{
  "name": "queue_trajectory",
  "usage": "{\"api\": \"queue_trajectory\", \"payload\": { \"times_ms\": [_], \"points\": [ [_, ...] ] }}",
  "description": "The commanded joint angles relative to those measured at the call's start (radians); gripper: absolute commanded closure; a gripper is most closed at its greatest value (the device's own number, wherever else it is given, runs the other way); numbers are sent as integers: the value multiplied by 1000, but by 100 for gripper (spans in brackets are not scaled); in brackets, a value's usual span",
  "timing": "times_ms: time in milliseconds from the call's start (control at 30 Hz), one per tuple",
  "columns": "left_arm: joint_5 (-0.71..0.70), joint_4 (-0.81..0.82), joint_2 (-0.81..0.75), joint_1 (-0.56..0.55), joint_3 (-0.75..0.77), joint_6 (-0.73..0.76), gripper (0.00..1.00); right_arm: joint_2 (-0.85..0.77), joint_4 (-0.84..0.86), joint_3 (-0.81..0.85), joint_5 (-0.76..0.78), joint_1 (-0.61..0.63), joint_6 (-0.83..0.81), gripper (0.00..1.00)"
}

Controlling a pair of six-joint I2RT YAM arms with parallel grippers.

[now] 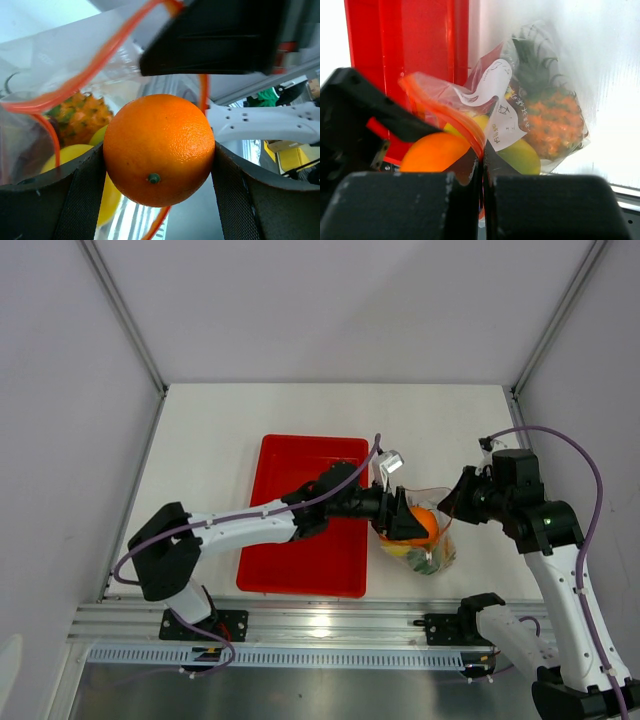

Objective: Place the food in the zip-top bag and seal the zipper
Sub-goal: Place the fake fruit in the zipper food storage bag.

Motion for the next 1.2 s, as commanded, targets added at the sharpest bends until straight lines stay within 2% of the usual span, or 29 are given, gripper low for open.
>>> {"api": "queue_trajectory", "payload": {
  "times_ms": [0, 33, 67, 100, 367, 667, 800, 1067, 1167],
  "points": [
    [-28, -23, 32, -4, 68, -8, 66, -11, 5, 51, -20, -2, 9, 100],
    [-37, -36, 43, -4, 78, -1, 57, -11, 2, 51, -20, -3, 9, 100],
    [-56, -50, 46, -4, 83, 4, 16, -11, 2, 51, -20, -3, 10, 100],
    [-62, -71, 46, -4, 88, 10, 1, -11, 0, 52, -19, -2, 9, 100],
    [-148, -188, -70, -21, 71, 124, 1, -16, -6, 48, -10, -3, 6, 100],
    [-341, -281, -270, -29, -40, 162, 0, -19, -10, 54, -16, 0, 7, 100],
    [-386, -341, -255, -29, -44, 152, 0, -20, -10, 51, -23, -2, 12, 100],
    [-331, -323, -155, -30, -100, 41, 1, -29, -18, 49, -22, -3, 14, 100],
    [-311, -334, -117, -30, -89, 21, 10, -29, -23, 51, -17, -5, 10, 100]
  ]
}}
